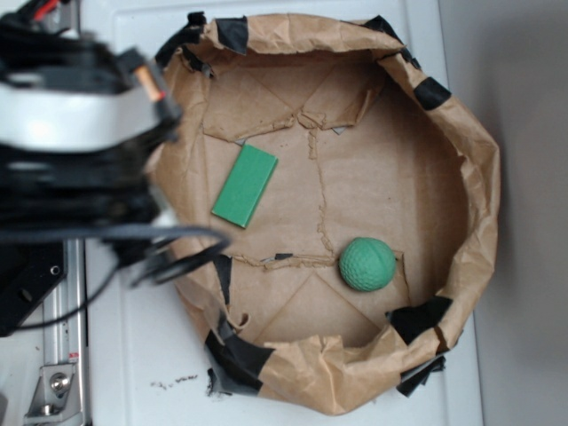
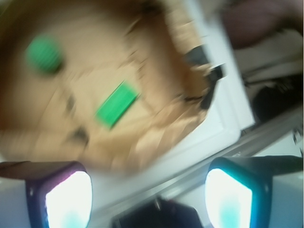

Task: Grab the green block.

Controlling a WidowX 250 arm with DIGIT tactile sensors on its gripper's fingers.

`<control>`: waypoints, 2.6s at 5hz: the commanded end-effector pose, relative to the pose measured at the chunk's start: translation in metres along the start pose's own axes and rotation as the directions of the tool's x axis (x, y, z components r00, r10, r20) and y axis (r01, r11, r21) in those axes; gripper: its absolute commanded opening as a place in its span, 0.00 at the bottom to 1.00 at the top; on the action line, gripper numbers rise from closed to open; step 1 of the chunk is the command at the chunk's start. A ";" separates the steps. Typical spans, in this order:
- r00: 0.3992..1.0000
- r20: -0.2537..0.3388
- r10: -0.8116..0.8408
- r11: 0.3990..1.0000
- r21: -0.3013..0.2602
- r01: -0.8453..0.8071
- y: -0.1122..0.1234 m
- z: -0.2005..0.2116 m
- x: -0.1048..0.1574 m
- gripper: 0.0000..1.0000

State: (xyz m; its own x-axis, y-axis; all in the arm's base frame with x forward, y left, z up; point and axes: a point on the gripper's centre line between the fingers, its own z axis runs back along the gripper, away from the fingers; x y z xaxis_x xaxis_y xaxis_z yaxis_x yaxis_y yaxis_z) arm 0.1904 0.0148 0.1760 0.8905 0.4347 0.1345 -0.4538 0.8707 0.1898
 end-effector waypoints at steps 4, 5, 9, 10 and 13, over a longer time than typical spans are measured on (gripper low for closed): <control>0.977 -0.147 0.155 0.966 -0.184 -0.181 -0.036 -0.141 -0.014 1.00; 0.974 -0.177 0.142 0.974 -0.151 -0.169 -0.031 -0.147 -0.014 1.00; 0.961 -0.207 0.183 0.977 -0.073 -0.202 -0.027 -0.149 -0.004 0.70; 0.961 -0.218 0.171 0.975 -0.105 -0.197 -0.024 -0.145 0.003 1.00; 0.958 -0.209 0.198 0.953 -0.185 -0.238 -0.014 -0.148 0.031 1.00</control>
State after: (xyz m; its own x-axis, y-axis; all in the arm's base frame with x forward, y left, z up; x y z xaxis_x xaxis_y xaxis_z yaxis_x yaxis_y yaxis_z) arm 0.2276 0.0346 0.0246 0.7902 0.6087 -0.0706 -0.6111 0.7914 -0.0155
